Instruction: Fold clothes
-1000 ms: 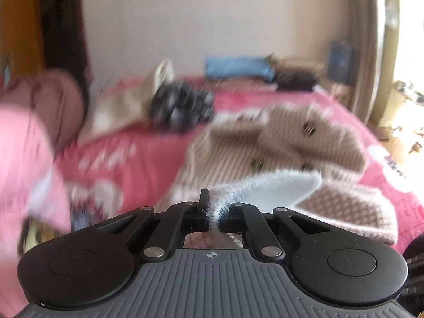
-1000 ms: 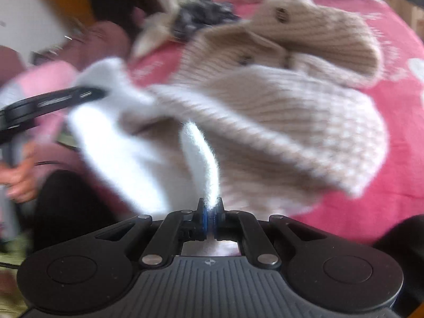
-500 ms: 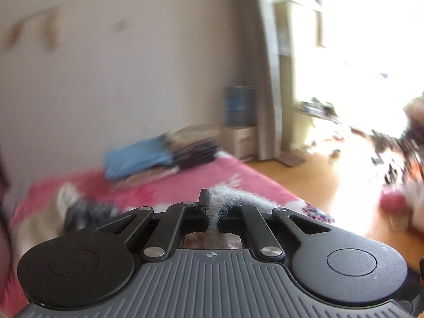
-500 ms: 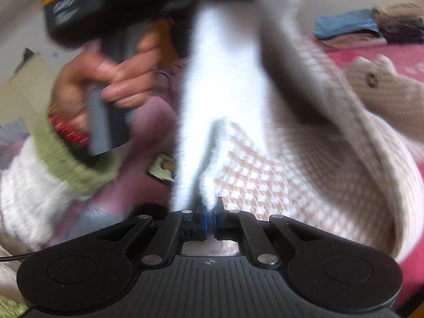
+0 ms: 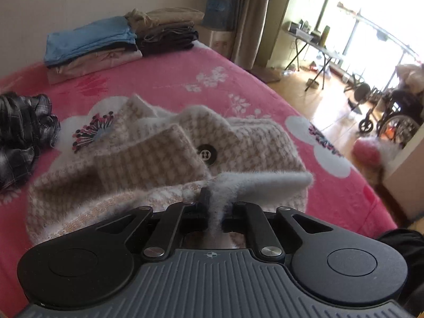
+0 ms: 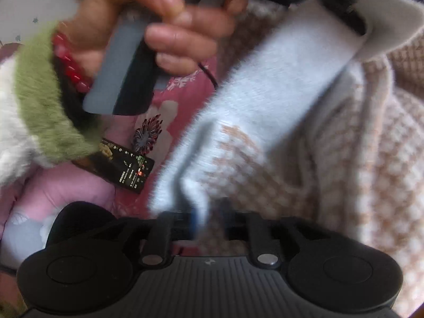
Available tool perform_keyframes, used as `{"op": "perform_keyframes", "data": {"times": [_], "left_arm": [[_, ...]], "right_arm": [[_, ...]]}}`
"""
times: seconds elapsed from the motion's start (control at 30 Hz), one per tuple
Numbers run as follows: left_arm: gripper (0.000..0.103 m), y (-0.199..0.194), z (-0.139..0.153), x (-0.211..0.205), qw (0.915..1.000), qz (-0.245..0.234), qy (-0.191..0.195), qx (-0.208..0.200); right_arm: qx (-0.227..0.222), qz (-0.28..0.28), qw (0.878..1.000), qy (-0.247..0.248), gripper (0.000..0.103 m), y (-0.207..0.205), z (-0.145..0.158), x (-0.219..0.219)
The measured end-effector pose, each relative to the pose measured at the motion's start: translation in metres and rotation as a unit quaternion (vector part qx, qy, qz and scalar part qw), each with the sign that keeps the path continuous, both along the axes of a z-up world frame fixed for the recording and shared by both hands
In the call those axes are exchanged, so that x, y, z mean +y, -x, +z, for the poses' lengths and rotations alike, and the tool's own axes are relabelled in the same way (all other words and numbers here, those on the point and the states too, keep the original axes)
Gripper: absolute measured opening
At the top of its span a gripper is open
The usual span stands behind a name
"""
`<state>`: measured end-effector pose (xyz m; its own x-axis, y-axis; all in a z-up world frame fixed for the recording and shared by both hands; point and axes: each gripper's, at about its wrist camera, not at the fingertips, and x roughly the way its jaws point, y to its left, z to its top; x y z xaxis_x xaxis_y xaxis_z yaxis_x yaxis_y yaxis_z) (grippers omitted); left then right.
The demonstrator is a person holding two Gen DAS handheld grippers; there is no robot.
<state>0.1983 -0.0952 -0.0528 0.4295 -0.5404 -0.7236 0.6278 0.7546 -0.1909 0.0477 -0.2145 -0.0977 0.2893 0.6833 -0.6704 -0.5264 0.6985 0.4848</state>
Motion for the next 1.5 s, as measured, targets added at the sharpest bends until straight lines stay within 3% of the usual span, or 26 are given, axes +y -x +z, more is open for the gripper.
{"op": "perform_keyframes", "data": {"times": [0.07,0.17,0.3,0.47,0.67,0.83,0.97,1.07,1.13,1.2,1.3,1.37,1.43,1.5], "left_arm": [[0.026,0.005,0.007,0.010,0.9996,0.001,0.025,0.015],[0.039,0.018,0.017,0.028,0.9974,0.011,0.064,0.032],[0.060,0.043,0.027,0.061,0.9913,0.067,0.110,0.024],[0.061,0.087,0.038,0.095,0.9833,0.131,0.126,0.010],[0.065,0.150,0.018,0.121,0.9715,0.201,0.114,0.053],[0.065,0.187,-0.011,0.115,0.9675,0.243,0.020,0.068],[0.065,0.191,-0.025,0.109,0.9646,0.252,-0.024,0.075],[0.065,0.187,-0.028,0.124,0.9559,0.277,0.008,0.098],[0.065,0.188,-0.028,0.140,0.9466,0.296,0.054,0.117],[0.065,0.192,-0.026,0.159,0.9340,0.311,0.114,0.133],[0.065,0.198,-0.025,0.179,0.9170,0.325,0.185,0.140],[0.065,0.201,-0.028,0.179,0.9134,0.339,0.175,0.142],[0.065,0.199,-0.034,0.173,0.9167,0.346,0.131,0.150],[0.065,0.194,-0.043,0.168,0.9136,0.352,0.113,0.170]], "right_arm": [[-0.032,0.006,0.999,-0.008,0.051,0.006,0.015,-0.020],[-0.097,-0.014,0.995,-0.007,0.073,0.011,0.041,-0.054],[-0.169,-0.057,0.984,0.017,0.075,0.005,0.065,-0.085],[-0.264,-0.076,0.960,0.059,0.075,-0.014,0.082,-0.085],[-0.323,0.019,0.937,0.134,0.075,-0.040,0.074,-0.043],[-0.402,0.105,0.881,0.227,0.073,-0.035,0.059,0.009],[-0.434,0.150,0.847,0.267,0.073,-0.046,0.046,0.028],[-0.459,0.183,0.816,0.300,0.073,-0.051,0.041,0.034],[-0.469,0.200,0.804,0.307,0.073,-0.052,0.043,0.030],[-0.465,0.208,0.805,0.304,0.073,-0.056,0.046,0.027],[-0.449,0.205,0.819,0.293,0.073,-0.063,0.050,0.024],[-0.443,0.201,0.825,0.288,0.073,-0.066,0.050,0.023],[-0.441,0.195,0.829,0.283,0.073,-0.066,0.050,0.023],[-0.439,0.191,0.833,0.278,0.073,-0.066,0.049,0.024]]}}
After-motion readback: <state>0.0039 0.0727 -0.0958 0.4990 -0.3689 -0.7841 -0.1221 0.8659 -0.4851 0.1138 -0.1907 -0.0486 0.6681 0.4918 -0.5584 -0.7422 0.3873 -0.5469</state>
